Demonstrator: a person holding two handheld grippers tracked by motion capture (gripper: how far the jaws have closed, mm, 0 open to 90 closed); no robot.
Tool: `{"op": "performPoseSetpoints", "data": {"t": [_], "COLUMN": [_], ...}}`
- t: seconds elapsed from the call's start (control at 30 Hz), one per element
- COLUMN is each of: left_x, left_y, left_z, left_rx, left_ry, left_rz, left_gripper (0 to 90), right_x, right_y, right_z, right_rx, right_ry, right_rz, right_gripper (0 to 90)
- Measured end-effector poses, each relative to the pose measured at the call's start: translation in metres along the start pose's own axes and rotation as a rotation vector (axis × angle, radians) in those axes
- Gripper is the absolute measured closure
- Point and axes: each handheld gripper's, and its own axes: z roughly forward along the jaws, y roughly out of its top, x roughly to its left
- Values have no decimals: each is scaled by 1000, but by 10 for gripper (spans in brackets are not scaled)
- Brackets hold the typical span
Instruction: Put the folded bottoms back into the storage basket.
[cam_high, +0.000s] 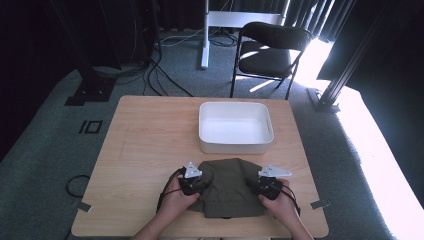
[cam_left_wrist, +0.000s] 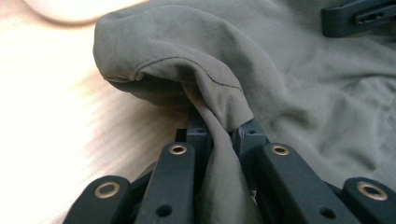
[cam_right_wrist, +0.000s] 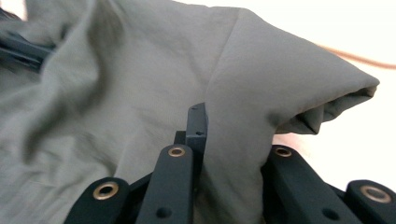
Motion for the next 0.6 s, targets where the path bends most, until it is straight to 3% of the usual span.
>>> {"op": "performPoseSetpoints", "data": {"t": [0.27, 0.6], "left_x": [-3, 5], "left_y": [31, 74], "left_z": [-27, -39], "left_rx": [-77, -150], "left_ry": [-33, -27], "left_rz": [14, 23], "left_gripper": [826, 826], "right_x": [0, -11], "right_y": [29, 71], "right_z": [-32, -53], "right_rx": [-84, -170], "right_ry": [15, 24], "right_rz": [0, 19], "right_gripper": [795, 795]}}
